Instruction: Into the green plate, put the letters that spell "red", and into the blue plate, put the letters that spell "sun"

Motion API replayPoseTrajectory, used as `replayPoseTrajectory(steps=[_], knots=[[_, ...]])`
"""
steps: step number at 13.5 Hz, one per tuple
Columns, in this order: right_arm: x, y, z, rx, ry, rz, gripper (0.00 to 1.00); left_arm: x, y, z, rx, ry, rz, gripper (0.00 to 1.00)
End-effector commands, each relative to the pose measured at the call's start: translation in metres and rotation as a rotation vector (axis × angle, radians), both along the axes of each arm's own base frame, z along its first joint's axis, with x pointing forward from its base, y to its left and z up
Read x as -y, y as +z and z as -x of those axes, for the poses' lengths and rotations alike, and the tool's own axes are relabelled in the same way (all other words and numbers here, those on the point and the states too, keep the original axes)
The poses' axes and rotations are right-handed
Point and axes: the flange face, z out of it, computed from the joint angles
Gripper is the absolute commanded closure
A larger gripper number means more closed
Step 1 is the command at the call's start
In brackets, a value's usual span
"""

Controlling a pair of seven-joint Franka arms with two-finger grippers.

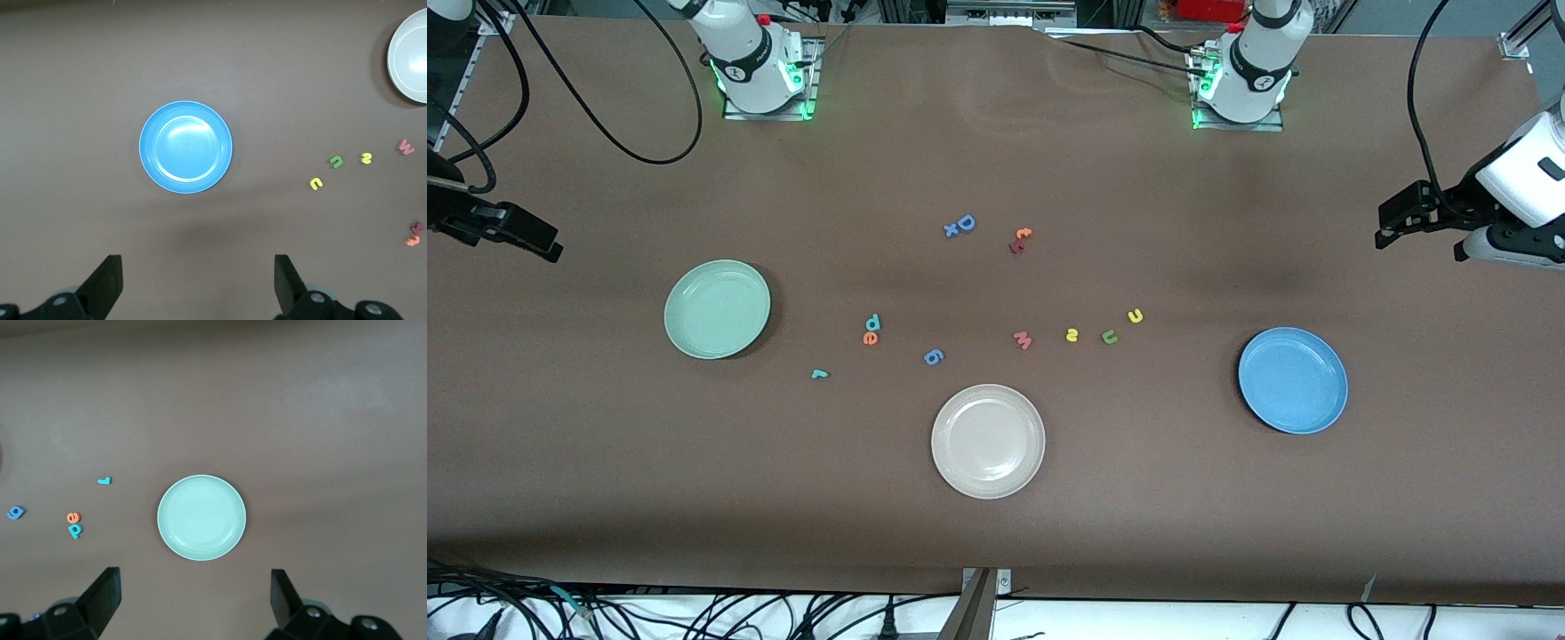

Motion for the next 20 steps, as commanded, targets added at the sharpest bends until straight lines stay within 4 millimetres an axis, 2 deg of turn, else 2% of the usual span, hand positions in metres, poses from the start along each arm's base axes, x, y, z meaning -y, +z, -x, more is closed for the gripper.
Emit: replayPoseTrajectory(steps=[1,20], knots=[[-0.0011,0.0075,0.0044,0.015,-0.009,-0.01,0.0,-0.001,0.0031,0.0007,-0.008,-0.001,0.008,0.0],[-0.0016,0.0076,0.0042,0.017,-0.021,-0.062,0.0,-0.0028,0.0015,0.0026,-0.026,0.001,0.006,0.0]])
